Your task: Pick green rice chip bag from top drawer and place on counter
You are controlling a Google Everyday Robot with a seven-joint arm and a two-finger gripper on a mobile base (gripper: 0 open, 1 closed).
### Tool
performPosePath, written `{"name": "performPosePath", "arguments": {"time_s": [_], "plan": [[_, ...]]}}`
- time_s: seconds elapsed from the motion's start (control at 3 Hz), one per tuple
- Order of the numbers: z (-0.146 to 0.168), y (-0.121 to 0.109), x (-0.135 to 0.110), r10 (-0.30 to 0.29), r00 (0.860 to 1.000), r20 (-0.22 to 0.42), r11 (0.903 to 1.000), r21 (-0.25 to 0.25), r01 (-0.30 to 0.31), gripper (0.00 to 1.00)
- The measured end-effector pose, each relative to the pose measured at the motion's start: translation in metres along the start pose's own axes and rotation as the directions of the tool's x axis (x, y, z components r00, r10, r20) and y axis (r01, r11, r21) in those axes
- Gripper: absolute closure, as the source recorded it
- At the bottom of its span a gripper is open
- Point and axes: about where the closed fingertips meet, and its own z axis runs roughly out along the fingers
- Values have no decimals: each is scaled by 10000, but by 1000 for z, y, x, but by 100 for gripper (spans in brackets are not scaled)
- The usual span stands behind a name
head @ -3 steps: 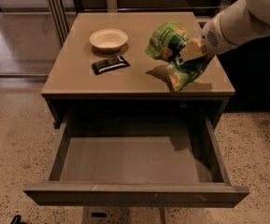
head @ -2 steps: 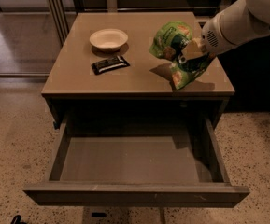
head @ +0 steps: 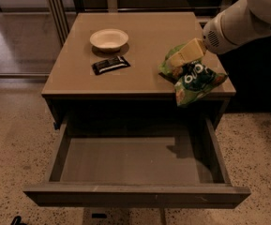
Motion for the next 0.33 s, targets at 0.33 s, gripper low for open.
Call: {"name": "performPosePath", "arguments": {"time_s": [0.33], "plan": [[0, 0, 0, 0, 10000, 0, 10000, 0, 0, 0]]}}
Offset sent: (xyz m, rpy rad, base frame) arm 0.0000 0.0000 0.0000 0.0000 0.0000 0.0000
